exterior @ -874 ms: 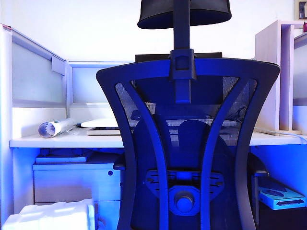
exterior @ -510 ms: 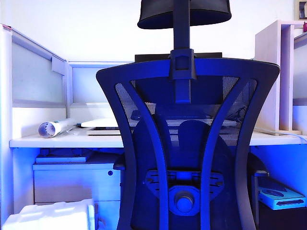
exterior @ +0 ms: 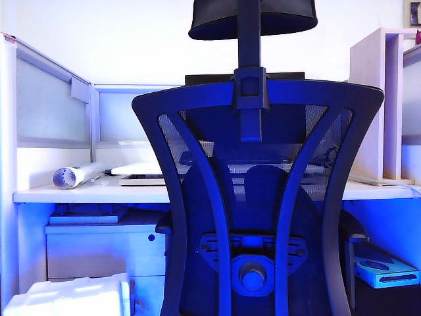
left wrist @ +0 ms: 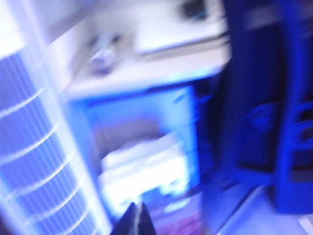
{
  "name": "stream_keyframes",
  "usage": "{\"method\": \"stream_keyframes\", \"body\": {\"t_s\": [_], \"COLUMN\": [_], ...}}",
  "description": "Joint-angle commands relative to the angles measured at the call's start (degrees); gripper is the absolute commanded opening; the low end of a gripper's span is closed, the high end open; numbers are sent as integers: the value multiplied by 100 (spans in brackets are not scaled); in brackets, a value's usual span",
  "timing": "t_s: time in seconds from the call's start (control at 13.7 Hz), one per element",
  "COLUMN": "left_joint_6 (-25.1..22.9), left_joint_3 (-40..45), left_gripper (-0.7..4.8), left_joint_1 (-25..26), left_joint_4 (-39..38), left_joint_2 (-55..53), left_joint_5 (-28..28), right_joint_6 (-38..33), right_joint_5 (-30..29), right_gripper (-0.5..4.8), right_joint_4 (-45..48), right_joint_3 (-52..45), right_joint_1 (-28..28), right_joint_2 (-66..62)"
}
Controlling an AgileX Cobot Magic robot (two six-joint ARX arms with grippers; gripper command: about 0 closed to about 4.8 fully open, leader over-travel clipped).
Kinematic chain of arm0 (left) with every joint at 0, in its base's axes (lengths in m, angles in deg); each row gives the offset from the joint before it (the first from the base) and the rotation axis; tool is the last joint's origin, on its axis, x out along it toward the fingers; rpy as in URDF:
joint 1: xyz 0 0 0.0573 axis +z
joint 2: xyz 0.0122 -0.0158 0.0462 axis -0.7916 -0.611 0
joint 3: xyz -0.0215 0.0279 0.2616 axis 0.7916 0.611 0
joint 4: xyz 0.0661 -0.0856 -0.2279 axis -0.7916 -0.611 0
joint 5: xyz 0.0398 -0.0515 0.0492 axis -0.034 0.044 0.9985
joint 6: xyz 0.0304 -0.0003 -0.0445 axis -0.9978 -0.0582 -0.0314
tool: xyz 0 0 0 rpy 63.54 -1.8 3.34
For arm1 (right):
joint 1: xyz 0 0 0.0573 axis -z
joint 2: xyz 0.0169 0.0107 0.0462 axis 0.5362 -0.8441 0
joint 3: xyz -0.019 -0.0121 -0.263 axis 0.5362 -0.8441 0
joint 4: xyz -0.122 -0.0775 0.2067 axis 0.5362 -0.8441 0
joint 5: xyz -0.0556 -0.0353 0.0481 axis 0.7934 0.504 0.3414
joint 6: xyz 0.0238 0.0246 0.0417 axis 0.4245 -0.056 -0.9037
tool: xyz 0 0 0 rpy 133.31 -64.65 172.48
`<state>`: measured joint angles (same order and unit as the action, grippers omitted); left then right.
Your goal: Pull out the black chair under the table.
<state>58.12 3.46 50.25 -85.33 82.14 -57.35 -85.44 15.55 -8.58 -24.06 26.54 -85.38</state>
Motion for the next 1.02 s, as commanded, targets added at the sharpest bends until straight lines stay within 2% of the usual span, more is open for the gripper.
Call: {"method": "stream_keyframes", "body": {"t_s": [0.07, 0.22, 0.36, 0.44, 0.51, 0.58, 0.8, 0.87, 0.95, 1.02], "left_joint_6": [422, 649, 811, 811, 811, 813, 813, 815, 815, 866], "left_joint_3": [-4, -4, -9, -9, -9, -9, -9, -9, -9, -9], "left_gripper": [-4, -4, -4, -5, -4, -4, -4, -4, -4, -5], "left_joint_1": [4, 4, 4, 2, 4, 2, 2, 2, 2, 4], "left_joint_4": [763, 973, 1165, 1163, 1158, 1161, 1161, 1161, 1161, 1163], "left_joint_2": [-2, -2, -2, -2, -2, -2, -2, -2, -2, -2], "left_joint_5": [-1014, -1088, -1246, -1270, -1270, -1270, -1272, -1270, -1270, -1270], "right_joint_6": [-240, -706, -1084, -1093, -1095, -1102, -1237, -1241, -1360, -1360], "right_joint_5": [-1001, -1010, -1029, -1139, -1421, -1497, -1504, -1554, -1777, -1915], "right_gripper": [-8, -1, 84, 167, 215, 216, 318, 348, 411, 423], "right_joint_4": [1064, 1604, 1742, 1672, 1670, 1668, 1659, 1696, 2013, 2291], "right_joint_3": [48, 52, 273, 481, 710, 826, 1241, 1427, 1801, 2059], "right_joint_1": [-4, -20, -28, -26, -28, -28, -28, -28, -31, -31], "right_joint_2": [17, 17, 17, 7, -22, -22, -278, -566, -1300, -1827]}}
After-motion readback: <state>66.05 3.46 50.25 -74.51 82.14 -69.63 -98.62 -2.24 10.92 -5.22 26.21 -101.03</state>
